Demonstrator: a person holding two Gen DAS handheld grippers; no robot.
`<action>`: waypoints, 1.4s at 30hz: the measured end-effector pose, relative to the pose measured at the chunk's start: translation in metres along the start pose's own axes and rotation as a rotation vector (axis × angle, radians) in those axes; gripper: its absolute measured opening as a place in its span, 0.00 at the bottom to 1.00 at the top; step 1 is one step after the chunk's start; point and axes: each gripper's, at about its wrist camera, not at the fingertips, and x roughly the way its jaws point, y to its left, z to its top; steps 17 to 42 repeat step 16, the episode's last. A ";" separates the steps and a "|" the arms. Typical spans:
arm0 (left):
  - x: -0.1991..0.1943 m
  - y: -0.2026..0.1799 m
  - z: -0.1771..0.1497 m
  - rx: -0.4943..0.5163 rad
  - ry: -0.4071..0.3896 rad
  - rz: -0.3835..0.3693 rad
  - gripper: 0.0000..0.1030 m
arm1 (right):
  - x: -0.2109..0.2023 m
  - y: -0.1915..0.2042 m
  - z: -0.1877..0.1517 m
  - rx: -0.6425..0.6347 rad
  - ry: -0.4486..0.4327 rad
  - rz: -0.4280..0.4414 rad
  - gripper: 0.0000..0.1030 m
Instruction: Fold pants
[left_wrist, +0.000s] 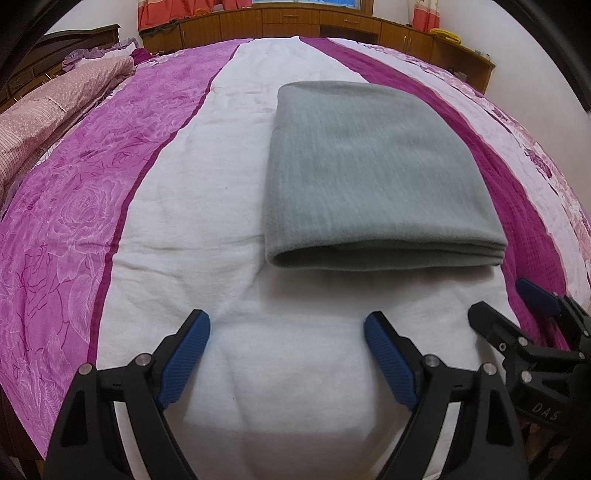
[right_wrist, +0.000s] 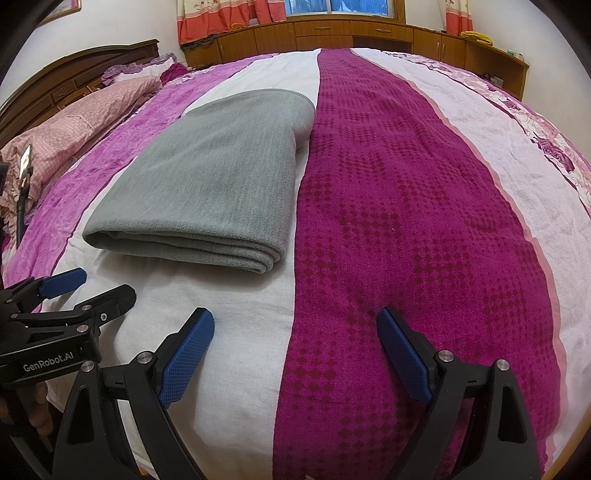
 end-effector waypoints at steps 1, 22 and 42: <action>0.000 0.001 0.000 0.000 0.000 0.000 0.87 | 0.000 0.000 0.000 0.000 -0.001 0.000 0.84; 0.001 0.001 0.002 0.004 0.018 -0.001 0.87 | 0.000 -0.001 0.001 0.001 0.004 -0.001 0.84; 0.001 0.001 0.002 0.004 0.018 -0.001 0.87 | 0.000 -0.001 0.001 0.001 0.004 -0.001 0.84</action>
